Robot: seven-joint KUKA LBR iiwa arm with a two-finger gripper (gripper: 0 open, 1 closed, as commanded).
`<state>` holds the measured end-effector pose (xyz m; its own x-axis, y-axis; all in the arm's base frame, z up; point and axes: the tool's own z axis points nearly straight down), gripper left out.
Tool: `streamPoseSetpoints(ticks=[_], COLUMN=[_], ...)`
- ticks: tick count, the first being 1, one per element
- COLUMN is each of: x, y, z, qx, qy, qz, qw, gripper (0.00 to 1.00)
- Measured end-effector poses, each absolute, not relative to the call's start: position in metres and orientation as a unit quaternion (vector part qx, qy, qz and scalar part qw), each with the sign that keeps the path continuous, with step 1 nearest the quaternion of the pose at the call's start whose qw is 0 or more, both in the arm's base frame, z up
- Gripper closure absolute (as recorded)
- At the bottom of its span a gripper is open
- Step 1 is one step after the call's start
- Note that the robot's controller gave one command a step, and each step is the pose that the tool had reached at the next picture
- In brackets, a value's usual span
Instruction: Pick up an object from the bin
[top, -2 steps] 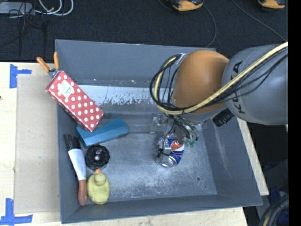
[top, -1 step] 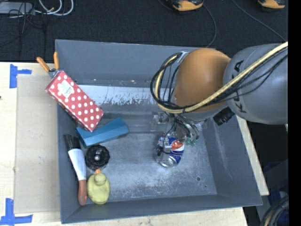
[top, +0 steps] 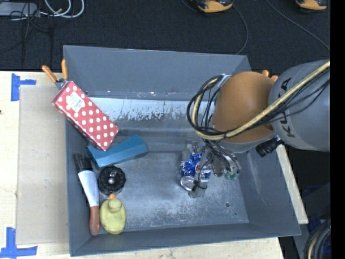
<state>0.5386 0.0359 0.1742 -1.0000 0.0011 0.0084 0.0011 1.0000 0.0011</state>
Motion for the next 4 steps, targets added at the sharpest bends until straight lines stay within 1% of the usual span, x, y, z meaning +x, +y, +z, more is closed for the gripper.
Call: streamPoseSetpoints(ticks=[1,2,3,4], x=[0.555,0.566,0.566,0.57], y=[-0.004,-0.025,-0.025,-0.024], z=[0.139,0.089,0.089,0.124], qx=[-0.02,0.007,0.006,0.003], qy=[-1.0,-1.0,-1.0,-1.0], qz=[0.0,-0.001,-0.001,-0.001], qw=[0.002,0.004,0.004,0.007], gripper=[0.0,1.0,1.0,1.0])
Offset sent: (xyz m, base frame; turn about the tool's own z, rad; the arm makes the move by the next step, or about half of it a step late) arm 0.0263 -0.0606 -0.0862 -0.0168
